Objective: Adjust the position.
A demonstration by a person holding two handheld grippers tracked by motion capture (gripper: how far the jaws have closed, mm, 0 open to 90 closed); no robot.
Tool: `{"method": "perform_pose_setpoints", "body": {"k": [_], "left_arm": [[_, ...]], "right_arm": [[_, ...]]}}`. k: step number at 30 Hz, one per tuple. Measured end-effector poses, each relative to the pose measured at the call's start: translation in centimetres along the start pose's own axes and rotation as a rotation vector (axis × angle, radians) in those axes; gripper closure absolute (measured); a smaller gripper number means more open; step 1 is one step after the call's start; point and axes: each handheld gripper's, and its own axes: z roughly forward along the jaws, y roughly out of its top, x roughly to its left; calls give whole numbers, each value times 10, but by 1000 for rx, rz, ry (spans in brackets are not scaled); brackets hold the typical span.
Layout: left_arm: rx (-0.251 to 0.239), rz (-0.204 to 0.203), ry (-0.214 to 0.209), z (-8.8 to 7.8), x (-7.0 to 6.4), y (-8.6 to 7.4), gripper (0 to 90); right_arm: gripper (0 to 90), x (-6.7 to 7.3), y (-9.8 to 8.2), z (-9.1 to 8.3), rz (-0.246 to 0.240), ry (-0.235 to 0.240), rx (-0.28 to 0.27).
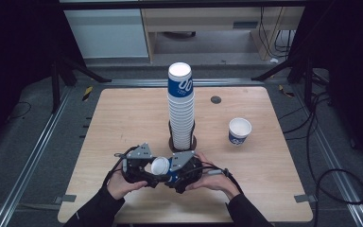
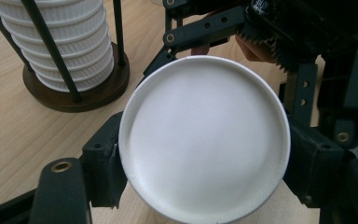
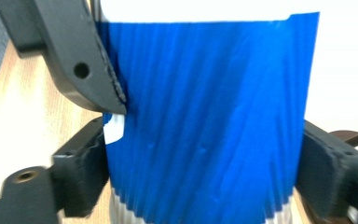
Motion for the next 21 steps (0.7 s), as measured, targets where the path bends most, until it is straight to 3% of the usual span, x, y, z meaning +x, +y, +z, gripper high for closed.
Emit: {"method": "perform_pose_setpoints", "body": {"k": [2,12,17,21], "left_arm": [[-3,2,-1,-1,0,0,260],[-68,-20,39,-20,13,-3,260],[-115,-37,53,-30,21,-5,260],[-163,-48,48,-33,23,-6,260]], "right_arm": [[94,-1,0,-1,16,3,-9],[69,-13,-1,-24,74,-28,-89],[68,-21,-6,-40,131,-49,-157],[69,-26,-12,-47,184,-36,-215]]}}
